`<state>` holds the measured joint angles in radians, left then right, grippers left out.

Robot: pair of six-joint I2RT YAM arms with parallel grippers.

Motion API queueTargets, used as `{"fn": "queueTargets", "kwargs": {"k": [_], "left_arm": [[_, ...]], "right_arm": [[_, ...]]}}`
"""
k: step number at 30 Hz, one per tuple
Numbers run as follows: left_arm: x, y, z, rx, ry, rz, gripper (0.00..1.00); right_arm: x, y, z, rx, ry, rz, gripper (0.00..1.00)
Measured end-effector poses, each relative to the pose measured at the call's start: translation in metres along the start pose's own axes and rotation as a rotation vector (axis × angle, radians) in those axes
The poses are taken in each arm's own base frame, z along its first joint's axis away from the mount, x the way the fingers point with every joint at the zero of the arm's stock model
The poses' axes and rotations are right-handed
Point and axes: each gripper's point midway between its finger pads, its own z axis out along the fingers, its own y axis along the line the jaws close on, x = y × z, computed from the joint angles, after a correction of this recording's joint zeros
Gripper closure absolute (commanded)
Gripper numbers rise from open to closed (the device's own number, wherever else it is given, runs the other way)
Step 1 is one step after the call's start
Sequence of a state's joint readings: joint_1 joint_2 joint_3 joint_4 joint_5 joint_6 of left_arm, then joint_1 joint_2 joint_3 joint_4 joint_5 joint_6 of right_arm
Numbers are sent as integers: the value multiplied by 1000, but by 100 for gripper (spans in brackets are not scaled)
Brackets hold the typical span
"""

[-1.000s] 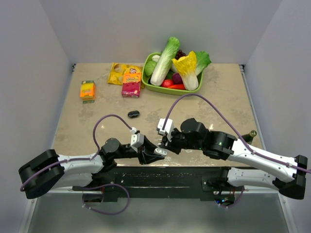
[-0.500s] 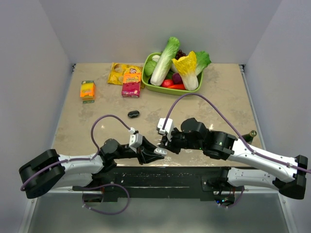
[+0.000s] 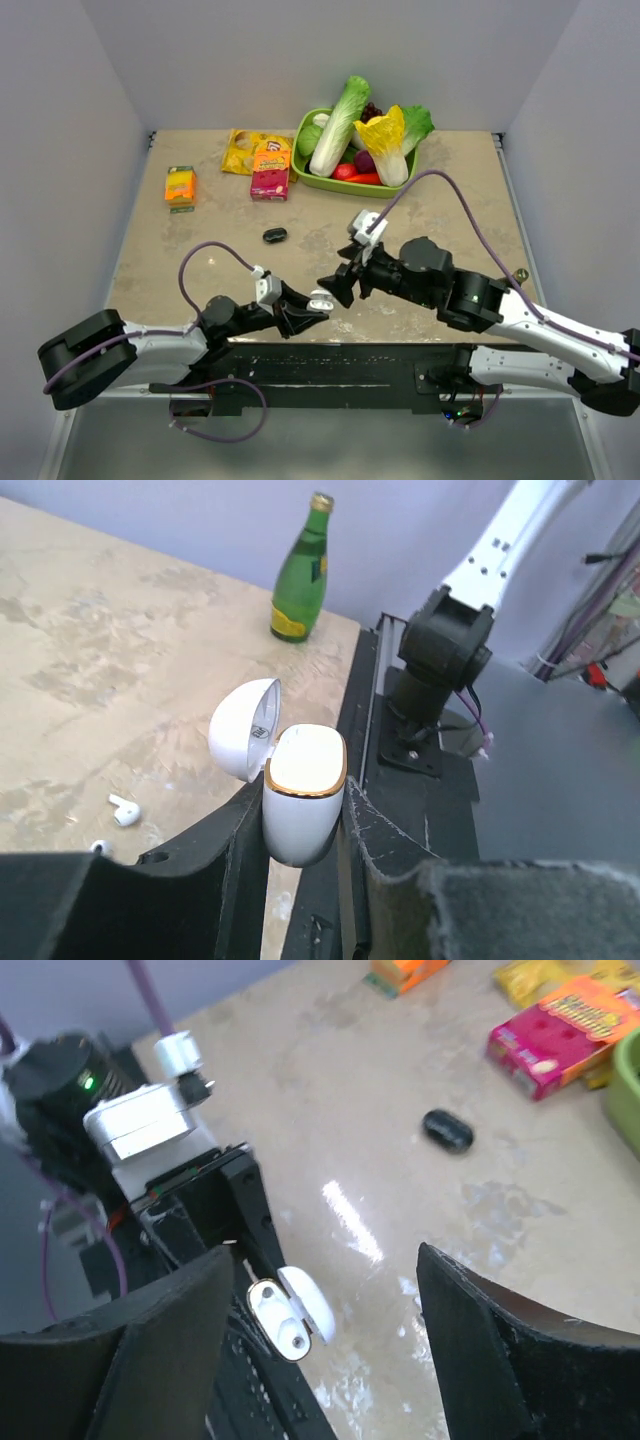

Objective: Insert the wireless bluetooth earbuds into the charging case
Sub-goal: Adjust the charging case, then pick up the earbud from the center of the board.

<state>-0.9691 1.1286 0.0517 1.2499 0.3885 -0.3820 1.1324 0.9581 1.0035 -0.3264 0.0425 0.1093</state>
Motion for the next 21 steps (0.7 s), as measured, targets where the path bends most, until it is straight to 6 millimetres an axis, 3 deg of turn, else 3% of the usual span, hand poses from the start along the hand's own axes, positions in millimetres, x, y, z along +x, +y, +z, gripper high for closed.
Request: {"fn": "queueTargets", "kwargs": {"k": [3, 7, 10, 13, 15, 21], "left_arm": [[-12, 4, 0, -33, -45, 11, 100], [-48, 0, -3, -47, -168, 50, 100], [-89, -12, -12, -32, -308, 95, 100], [-120, -24, -23, -12, -421, 136, 100], [-136, -31, -31, 0, -479, 155, 100], [-152, -40, -41, 15, -540, 174, 100]], "right_arm": [[-18, -20, -15, 112, -110, 64, 22], [2, -65, -20, 304, -124, 172, 30], [49, -93, -8, 426, -28, 227, 38], [116, -101, 8, 476, 143, 253, 48], [148, -102, 13, 492, 229, 264, 50], [190, -103, 31, 510, 331, 292, 60]]}}
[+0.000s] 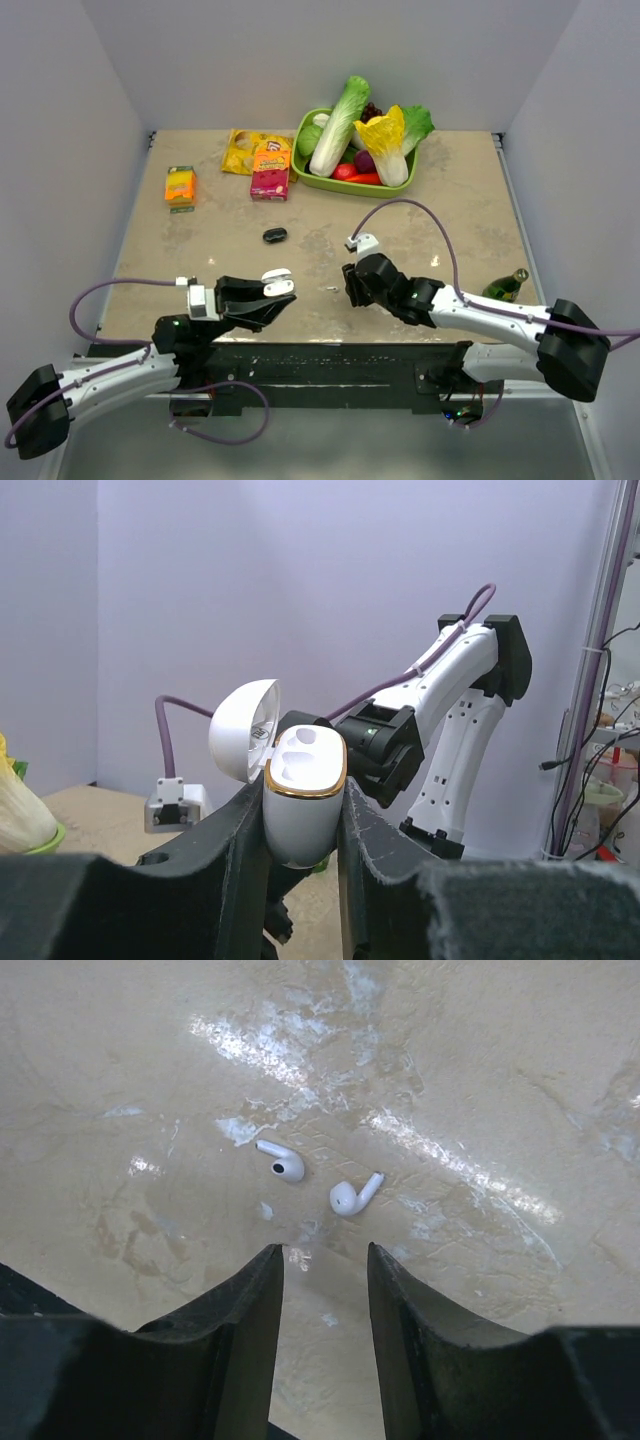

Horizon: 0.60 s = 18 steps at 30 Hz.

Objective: Insert the wireless bluetooth earbuds into the charging case
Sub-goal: Pick up the earbud from the center of the board.

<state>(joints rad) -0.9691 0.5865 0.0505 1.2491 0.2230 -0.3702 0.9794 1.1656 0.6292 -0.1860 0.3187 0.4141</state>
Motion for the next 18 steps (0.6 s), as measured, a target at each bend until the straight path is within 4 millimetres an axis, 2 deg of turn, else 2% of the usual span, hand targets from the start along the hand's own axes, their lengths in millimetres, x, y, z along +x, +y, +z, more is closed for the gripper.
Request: {"fn": "queueTargets", "kwargs": {"k": [3, 8, 9, 10, 13, 18], "left_arm": [[1, 0, -1, -2, 7, 3, 100], [12, 4, -2, -14, 45, 2, 100], [14, 5, -2, -17, 53, 1, 100], [17, 6, -2, -20, 64, -2, 100], [23, 8, -3, -26, 83, -8, 100], [27, 9, -3, -30, 95, -11, 100]], "right_arm": [[8, 5, 9, -22, 16, 6, 64], [17, 17, 25, -68, 39, 6, 63], [19, 19, 28, -73, 45, 3, 66], [21, 20, 30, -80, 53, 1, 73], [27, 22, 35, -86, 72, -5, 81], [31, 20, 38, -68, 82, -1, 91]]}}
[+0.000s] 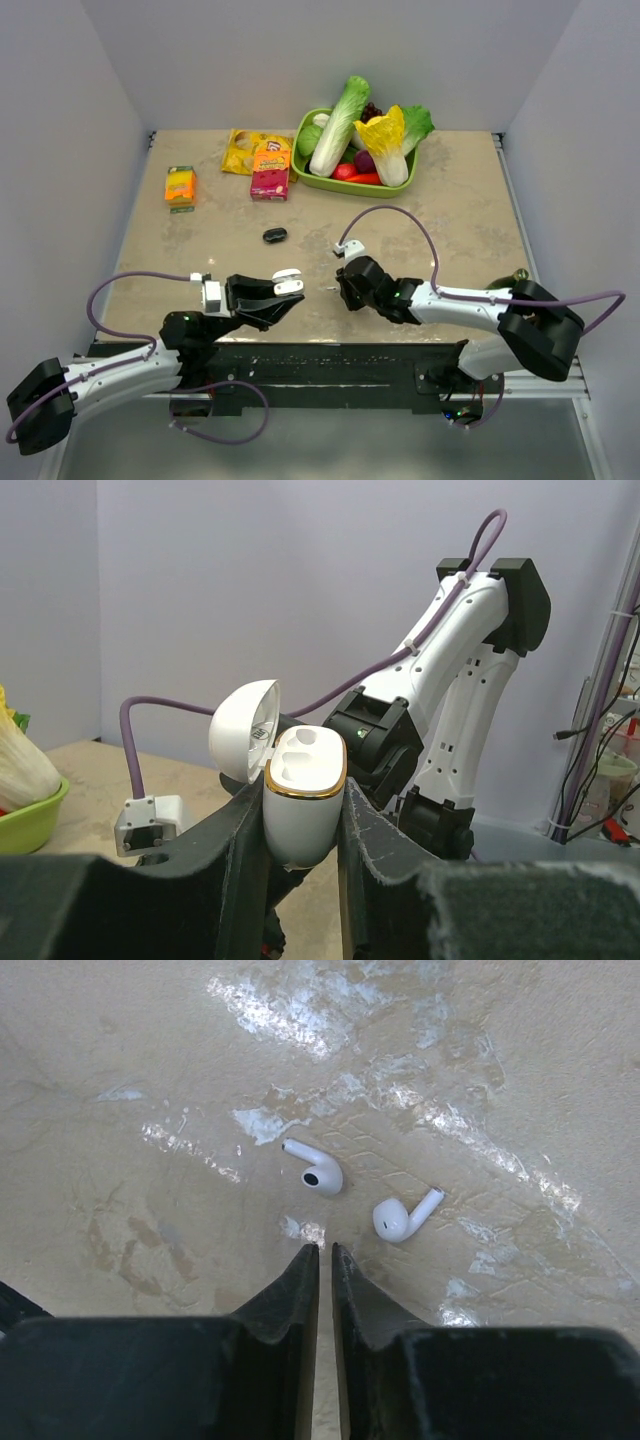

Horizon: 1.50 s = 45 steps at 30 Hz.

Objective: Insert the wireless bluetooth earbuds into the charging case
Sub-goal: Pick up the earbud from the center of the board.

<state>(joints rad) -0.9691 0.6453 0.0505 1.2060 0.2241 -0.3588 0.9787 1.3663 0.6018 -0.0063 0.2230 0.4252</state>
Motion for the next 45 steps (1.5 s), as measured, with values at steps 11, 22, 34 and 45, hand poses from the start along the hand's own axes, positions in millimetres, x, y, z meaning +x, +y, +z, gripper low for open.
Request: {"fn": "queueTargets", "kwargs": {"k": [11, 22, 34, 45], "left_arm": [[3, 1, 0, -3, 10, -2, 100], [7, 2, -1, -8, 24, -7, 100], [8, 2, -1, -9, 27, -15, 100], [6, 1, -1, -7, 22, -13, 100]], "right_arm": [[4, -10, 6, 61, 4, 52, 97], [13, 2, 15, -9, 30, 55, 94], [7, 2, 29, 6, 27, 53, 91], [-4, -13, 36, 83, 5, 44, 78]]}}
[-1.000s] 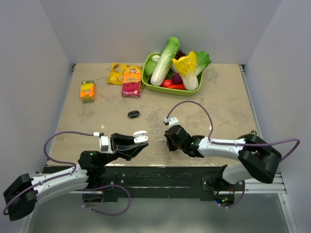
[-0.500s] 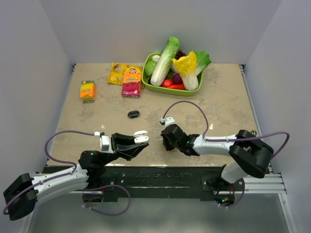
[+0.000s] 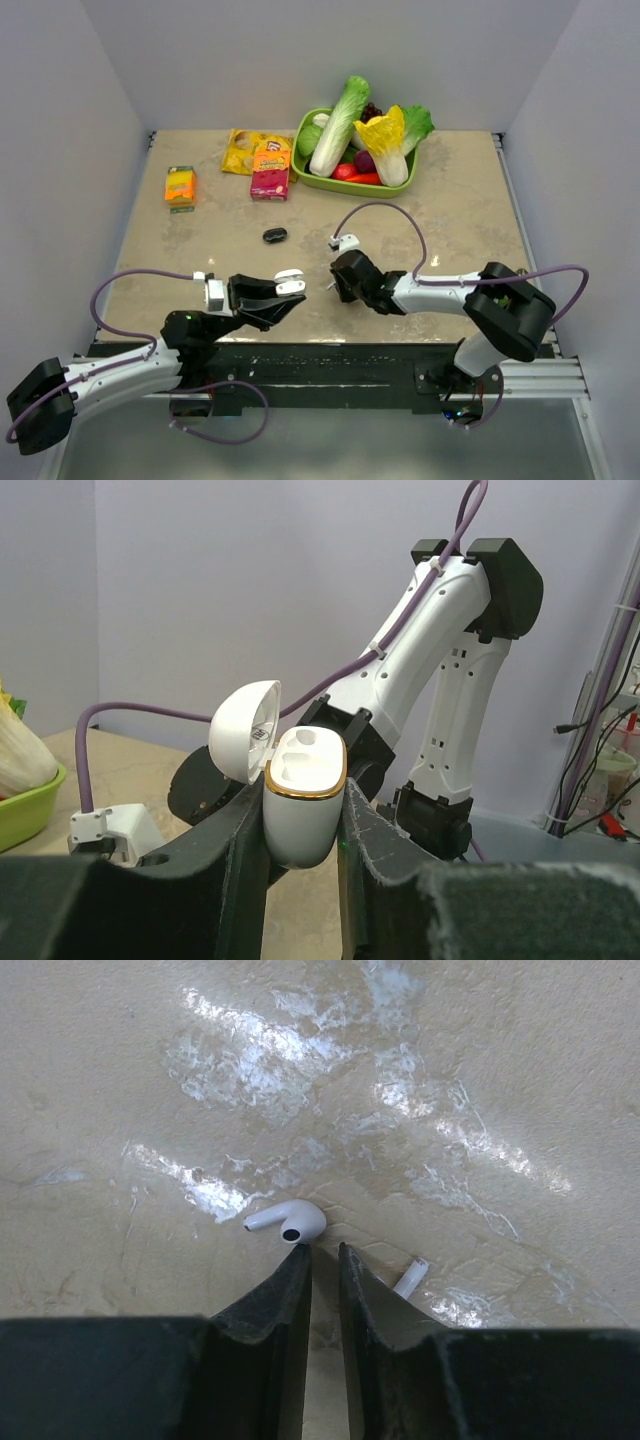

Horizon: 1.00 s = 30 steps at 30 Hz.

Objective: Insert the wireless bluetooth earbuds into the charging case
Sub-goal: Pick up the earbud from the center of the board.

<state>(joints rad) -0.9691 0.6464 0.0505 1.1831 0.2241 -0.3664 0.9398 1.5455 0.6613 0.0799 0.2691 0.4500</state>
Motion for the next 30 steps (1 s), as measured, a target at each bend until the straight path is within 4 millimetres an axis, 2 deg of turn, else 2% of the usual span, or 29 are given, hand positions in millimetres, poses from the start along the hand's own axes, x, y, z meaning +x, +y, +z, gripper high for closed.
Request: {"fn": "queueTargets", "kwargs": {"k": [16, 17, 18, 21, 25, 30], "left_arm": [[2, 0, 0, 2, 7, -1, 100], [2, 0, -1, 2, 8, -2, 100], [2, 0, -1, 2, 11, -2, 100], [2, -1, -1, 2, 13, -2, 100], [3, -1, -2, 0, 17, -3, 100], [4, 0, -2, -3, 22, -5, 100]], "right_arm": [[-14, -3, 13, 23, -2, -20, 80], [-15, -4, 13, 24, -3, -19, 78], [-15, -5, 13, 27, -1, -20, 68], [-16, -9, 8, 38, 3, -14, 58], [-32, -11, -10, 48, -42, 12, 51], [-63, -5, -30, 30, -119, 49, 47]]}}
